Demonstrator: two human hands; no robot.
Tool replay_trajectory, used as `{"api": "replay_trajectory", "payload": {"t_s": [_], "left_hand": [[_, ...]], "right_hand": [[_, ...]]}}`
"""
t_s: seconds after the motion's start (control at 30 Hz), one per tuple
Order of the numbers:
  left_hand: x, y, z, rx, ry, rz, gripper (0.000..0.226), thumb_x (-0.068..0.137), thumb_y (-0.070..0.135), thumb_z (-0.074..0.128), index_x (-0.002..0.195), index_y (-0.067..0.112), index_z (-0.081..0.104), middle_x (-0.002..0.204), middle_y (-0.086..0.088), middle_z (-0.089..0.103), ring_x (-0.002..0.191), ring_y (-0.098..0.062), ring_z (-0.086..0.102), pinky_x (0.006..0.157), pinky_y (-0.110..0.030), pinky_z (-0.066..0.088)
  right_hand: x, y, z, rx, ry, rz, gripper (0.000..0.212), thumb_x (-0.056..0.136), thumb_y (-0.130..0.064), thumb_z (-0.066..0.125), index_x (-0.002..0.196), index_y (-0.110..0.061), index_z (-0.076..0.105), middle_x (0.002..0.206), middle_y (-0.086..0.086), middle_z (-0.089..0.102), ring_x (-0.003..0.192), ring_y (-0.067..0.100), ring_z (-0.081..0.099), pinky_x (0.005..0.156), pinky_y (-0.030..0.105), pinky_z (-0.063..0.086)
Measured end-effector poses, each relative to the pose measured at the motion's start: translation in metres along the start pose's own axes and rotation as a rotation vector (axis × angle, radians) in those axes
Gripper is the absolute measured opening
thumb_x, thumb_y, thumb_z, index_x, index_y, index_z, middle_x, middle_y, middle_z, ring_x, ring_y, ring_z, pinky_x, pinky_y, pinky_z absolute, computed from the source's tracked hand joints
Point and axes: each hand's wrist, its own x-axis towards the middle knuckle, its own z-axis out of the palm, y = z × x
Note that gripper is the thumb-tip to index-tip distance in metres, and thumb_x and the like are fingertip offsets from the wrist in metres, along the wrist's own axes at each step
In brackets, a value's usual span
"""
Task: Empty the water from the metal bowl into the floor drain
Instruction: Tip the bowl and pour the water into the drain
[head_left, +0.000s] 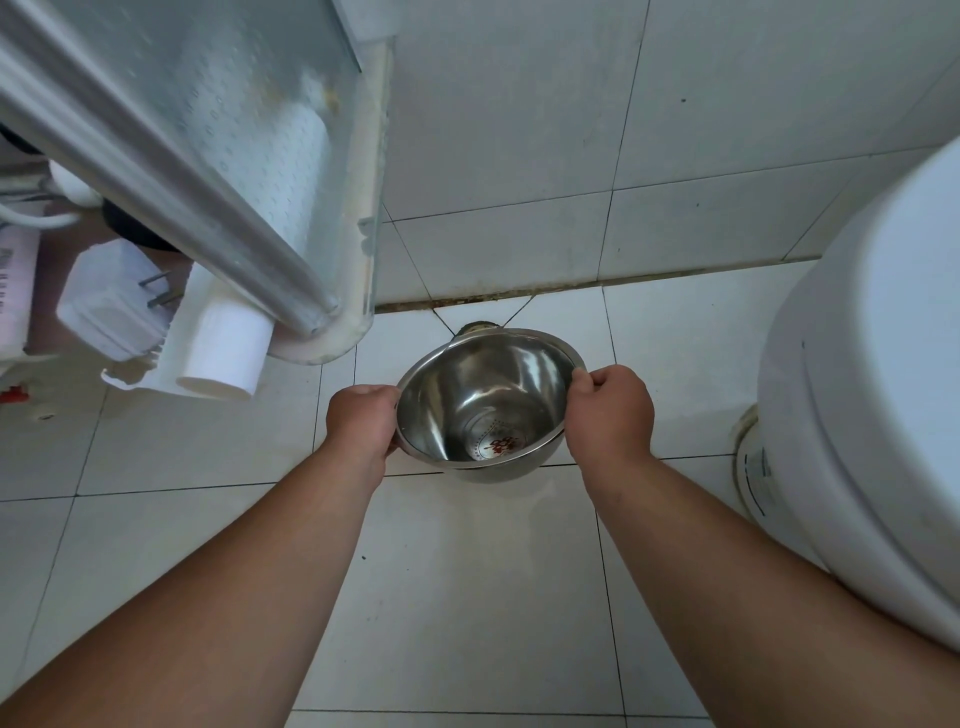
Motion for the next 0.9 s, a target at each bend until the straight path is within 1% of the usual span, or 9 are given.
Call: {"api": "replay_trajectory", "payload": {"t_s": [0.07,0.13,0.2,0.33,0.43,0.6,0.73,0.8,0.9], "left_hand": [[-0.0005,0.0005,0.0004,0.01,-0.007,0.003,0.014,0.084,-0.002,0.061,0.086,-0.002,0.075,0.079,-0.015,0.058,0.068,-0.028,0.05,0.054,-0.028,0.046],[0.0,0.0001,0.0009,0.009,-0.004,0.006,0.016,0.085,-0.002,0.061,0.09,-0.008,0.075,0.08,-0.015,0.06,0.071,-0.028,0.052,0.055,-0.03,0.047],[0.0004,-0.0004,0.001,0.006,0.005,0.006,0.019,0.085,-0.001,0.061,0.094,-0.008,0.076,0.08,-0.015,0.063,0.07,-0.028,0.055,0.057,-0.031,0.048],[-0.0006,0.0007,0.0017,0.011,-0.001,0.011,0.015,0.086,0.0,0.063,0.083,0.003,0.077,0.076,-0.014,0.064,0.064,-0.029,0.056,0.048,-0.024,0.049],[-0.0011,0.0013,0.0011,0.013,0.002,0.011,0.017,0.086,0.0,0.063,0.078,0.007,0.075,0.072,-0.012,0.064,0.062,-0.028,0.056,0.043,-0.022,0.049],[-0.002,0.0026,0.0004,0.015,0.009,-0.007,0.018,0.083,-0.001,0.063,0.071,0.009,0.072,0.062,-0.008,0.062,0.055,-0.026,0.055,0.045,-0.024,0.05],[-0.0012,0.0016,0.0003,0.02,0.01,-0.01,0.014,0.083,-0.001,0.063,0.078,0.006,0.074,0.073,-0.014,0.064,0.062,-0.029,0.057,0.053,-0.028,0.052],[-0.0012,0.0017,0.0004,0.017,0.01,-0.01,0.014,0.082,-0.001,0.063,0.077,0.006,0.073,0.072,-0.014,0.063,0.061,-0.029,0.056,0.05,-0.027,0.052],[-0.0016,0.003,0.0001,0.011,0.007,-0.015,0.019,0.081,-0.002,0.062,0.068,0.009,0.07,0.06,-0.008,0.059,0.053,-0.027,0.052,0.044,-0.024,0.05]], "right_hand": [[0.0002,0.0002,-0.0001,-0.003,0.002,0.0,0.029,0.105,-0.026,0.055,0.082,-0.009,0.06,0.072,0.0,0.061,0.061,0.01,0.051,0.052,0.023,0.033],[0.0004,0.0008,0.0,-0.004,0.002,0.002,0.029,0.105,-0.026,0.054,0.083,-0.008,0.06,0.072,0.0,0.06,0.061,0.01,0.051,0.052,0.022,0.033],[0.0006,0.0011,0.0002,-0.005,-0.001,0.002,0.029,0.105,-0.026,0.054,0.083,-0.008,0.061,0.072,0.0,0.06,0.061,0.01,0.051,0.052,0.022,0.033],[0.0007,0.001,0.0007,0.0,0.005,0.007,0.029,0.104,-0.026,0.054,0.081,-0.009,0.06,0.072,0.0,0.061,0.061,0.009,0.052,0.051,0.023,0.032],[0.0007,0.001,0.0008,0.009,0.006,0.012,0.03,0.104,-0.026,0.055,0.08,-0.009,0.06,0.07,-0.001,0.06,0.061,0.009,0.052,0.05,0.023,0.032],[0.0008,0.0004,0.0013,0.002,0.007,0.015,0.03,0.104,-0.026,0.056,0.078,-0.011,0.059,0.07,-0.002,0.059,0.06,0.008,0.051,0.05,0.023,0.03],[0.0006,0.0001,0.0013,-0.009,0.002,0.011,0.031,0.104,-0.026,0.056,0.078,-0.01,0.059,0.069,-0.003,0.059,0.06,0.007,0.051,0.05,0.023,0.03],[0.0004,-0.0003,0.0008,-0.007,0.003,0.01,0.031,0.104,-0.026,0.056,0.077,-0.011,0.058,0.068,-0.003,0.058,0.059,0.008,0.051,0.05,0.023,0.03],[-0.0001,-0.0012,0.0003,-0.012,0.003,0.01,0.035,0.104,-0.026,0.055,0.071,-0.012,0.054,0.066,-0.002,0.057,0.057,0.009,0.05,0.049,0.024,0.03]]}}
